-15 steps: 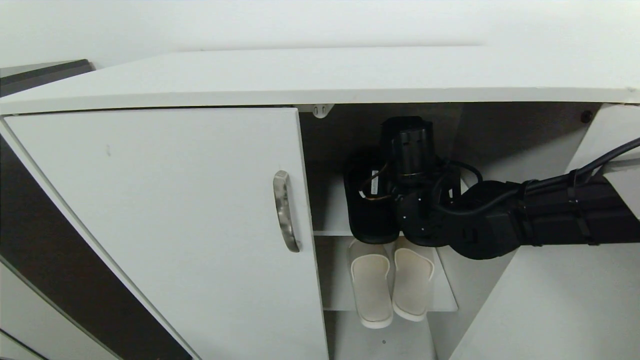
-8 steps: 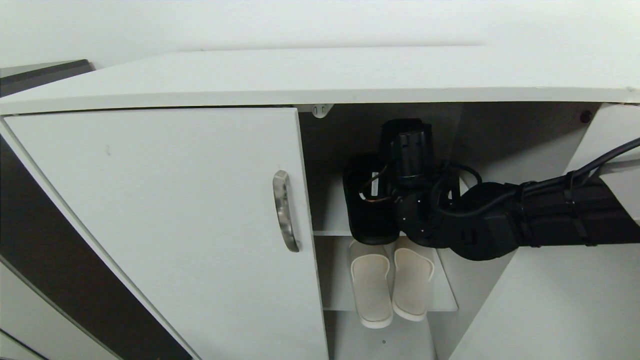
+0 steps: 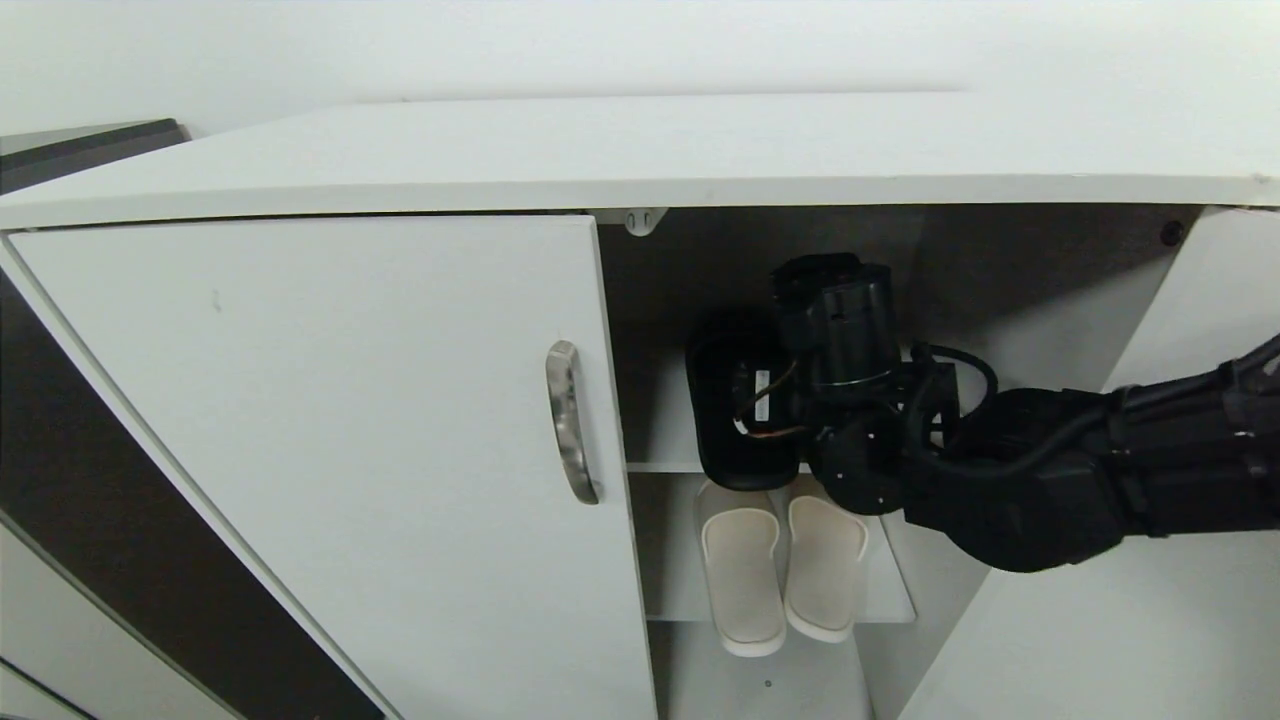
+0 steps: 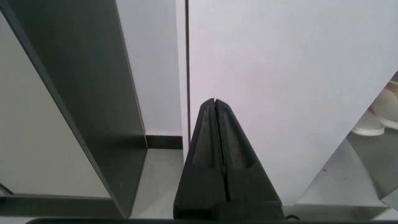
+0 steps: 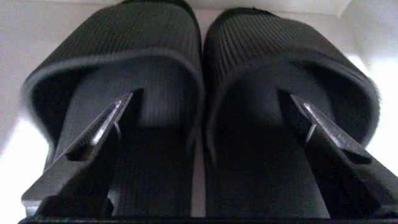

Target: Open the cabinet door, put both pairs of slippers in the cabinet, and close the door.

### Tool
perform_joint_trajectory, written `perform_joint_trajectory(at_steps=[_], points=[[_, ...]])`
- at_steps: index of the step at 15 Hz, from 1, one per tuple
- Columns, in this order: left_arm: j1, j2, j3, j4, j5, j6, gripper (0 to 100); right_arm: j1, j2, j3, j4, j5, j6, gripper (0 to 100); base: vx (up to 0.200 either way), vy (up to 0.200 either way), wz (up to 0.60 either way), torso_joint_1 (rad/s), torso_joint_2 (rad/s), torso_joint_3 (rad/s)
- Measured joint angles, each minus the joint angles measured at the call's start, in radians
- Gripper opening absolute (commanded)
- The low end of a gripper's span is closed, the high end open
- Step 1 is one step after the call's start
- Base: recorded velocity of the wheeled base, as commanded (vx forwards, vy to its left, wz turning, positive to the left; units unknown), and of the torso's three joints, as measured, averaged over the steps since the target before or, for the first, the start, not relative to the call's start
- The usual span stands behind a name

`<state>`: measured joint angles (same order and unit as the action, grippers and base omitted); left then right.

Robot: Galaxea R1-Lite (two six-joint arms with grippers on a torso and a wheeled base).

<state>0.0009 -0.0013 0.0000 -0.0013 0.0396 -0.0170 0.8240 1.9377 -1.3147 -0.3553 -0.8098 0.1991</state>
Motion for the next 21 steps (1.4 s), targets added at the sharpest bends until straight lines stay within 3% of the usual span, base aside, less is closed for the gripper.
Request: perform_joint_trajectory(at_steps=[4,5,11,21], points=[[0.0,0.0,0.0,0.0,0.0,0.0,0,0.076,-0.116,0.164,-0.06,-0.001,0.0,100,0.0,0.0,0.0,0.0,0.0,0.0],[0.0,0.0,0.0,0.0,-0.001,0.001,0,0.1,-0.147,0.22,-0.078,-0.001,0.0,0,0.0,0.0,0.0,0.0,0.0,0.0],[0.0,0.0,0.0,0.0,-0.001,0.001,0,0.201,-0.3,0.404,-0.136,0.008,-0.002,0,0.0,0.0,0.0,0.0,0.0,0.0],[0.0,0.0,0.0,0.0,-0.001,0.001,0,0.217,-0.331,0.444,-0.134,0.006,-0.007,0,0.0,0.0,0.0,0.0,0.0,0.0]])
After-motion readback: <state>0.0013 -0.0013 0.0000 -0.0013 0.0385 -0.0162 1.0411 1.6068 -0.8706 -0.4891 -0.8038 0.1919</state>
